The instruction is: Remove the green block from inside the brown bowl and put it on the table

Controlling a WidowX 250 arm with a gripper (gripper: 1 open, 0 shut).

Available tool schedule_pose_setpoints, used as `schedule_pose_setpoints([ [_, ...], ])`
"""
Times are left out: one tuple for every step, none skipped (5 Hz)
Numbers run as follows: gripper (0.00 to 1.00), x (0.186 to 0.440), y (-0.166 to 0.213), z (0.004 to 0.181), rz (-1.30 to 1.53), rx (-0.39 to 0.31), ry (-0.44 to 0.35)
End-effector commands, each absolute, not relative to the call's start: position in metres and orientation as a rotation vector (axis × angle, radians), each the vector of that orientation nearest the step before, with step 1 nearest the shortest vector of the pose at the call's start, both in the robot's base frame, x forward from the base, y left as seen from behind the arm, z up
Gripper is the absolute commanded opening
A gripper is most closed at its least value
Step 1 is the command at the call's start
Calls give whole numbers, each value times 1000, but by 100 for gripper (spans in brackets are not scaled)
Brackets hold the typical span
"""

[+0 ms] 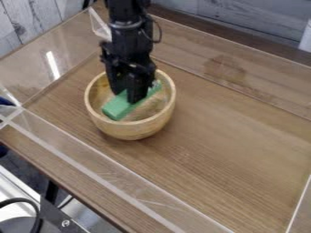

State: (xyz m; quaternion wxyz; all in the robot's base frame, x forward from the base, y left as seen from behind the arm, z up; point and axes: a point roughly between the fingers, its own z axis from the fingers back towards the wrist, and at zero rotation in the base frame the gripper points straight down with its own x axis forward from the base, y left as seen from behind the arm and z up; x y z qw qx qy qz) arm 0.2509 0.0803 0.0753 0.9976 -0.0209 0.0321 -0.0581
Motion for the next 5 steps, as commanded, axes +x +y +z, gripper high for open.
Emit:
schedule_pose_setpoints([
  [0,269,82,113,-132,-29,-30],
  [0,284,66,133,-172,-63,-46],
  [0,292,56,156,-174,-71,-62],
  [0,294,44,169,-204,-77,-64],
  [0,298,21,168,-228,-101,-83],
])
